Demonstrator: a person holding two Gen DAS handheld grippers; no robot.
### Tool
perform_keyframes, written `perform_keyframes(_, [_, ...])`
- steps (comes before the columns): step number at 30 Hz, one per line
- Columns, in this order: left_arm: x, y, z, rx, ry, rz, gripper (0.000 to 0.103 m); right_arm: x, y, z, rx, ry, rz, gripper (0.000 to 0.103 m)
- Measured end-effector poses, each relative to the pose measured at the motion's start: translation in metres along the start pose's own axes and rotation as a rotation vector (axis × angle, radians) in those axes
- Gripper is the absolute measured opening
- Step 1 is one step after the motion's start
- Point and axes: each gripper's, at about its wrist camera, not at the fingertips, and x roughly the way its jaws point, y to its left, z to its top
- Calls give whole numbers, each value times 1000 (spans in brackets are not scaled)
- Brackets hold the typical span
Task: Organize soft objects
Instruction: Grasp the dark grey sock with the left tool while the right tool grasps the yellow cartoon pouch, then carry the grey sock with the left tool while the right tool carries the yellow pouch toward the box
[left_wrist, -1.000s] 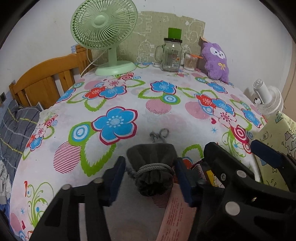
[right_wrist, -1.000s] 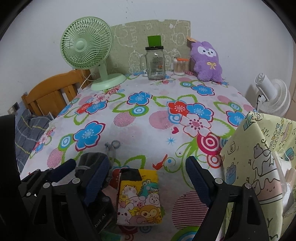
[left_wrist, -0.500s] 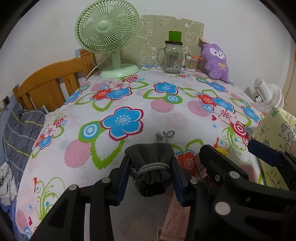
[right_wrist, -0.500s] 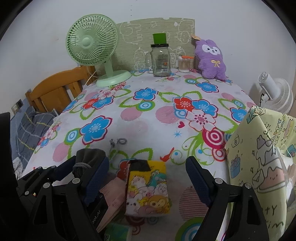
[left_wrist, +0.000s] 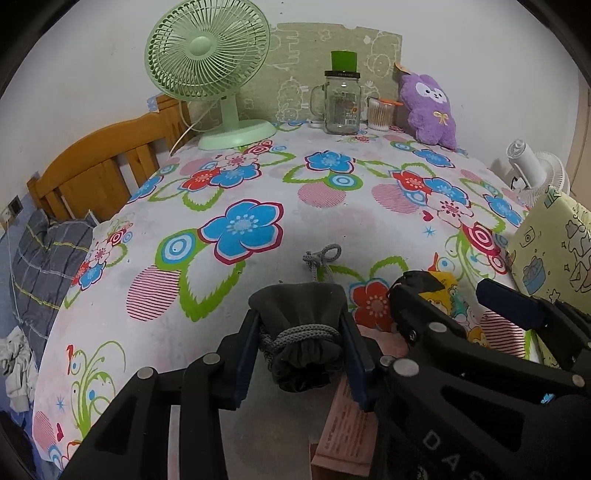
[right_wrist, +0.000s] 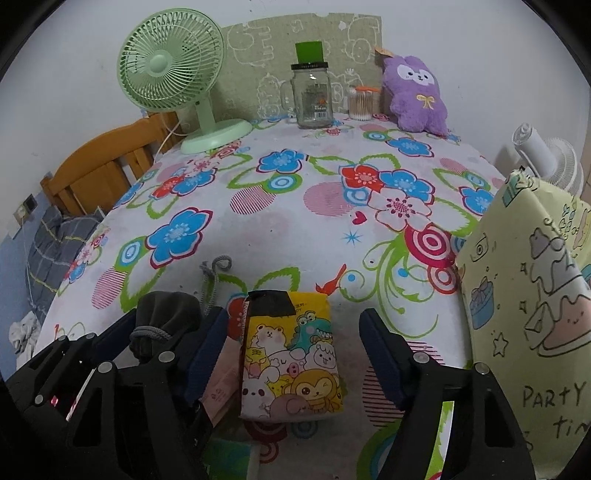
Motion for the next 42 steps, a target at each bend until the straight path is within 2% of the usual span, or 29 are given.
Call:
perform_keyframes(7, [6,2,0,-10,23,-12,43,9,-1,1,21,39,29,67])
perform_keyframes(9, [7,2,-1,-5,26,-6,43,10,-1,0,25,46,33,54])
perform_keyframes(10, [7,2,-1,-3,25,-4,43,9,1,0,10,40,10,52])
perform_keyframes(19, [2,3,1,-16,19,-12,42,1,2,1,-5,13,-8,48])
perform_keyframes(42, [-46,5,20,-25,-92,-4,42,-50,10,20,-24,-95,-4,48])
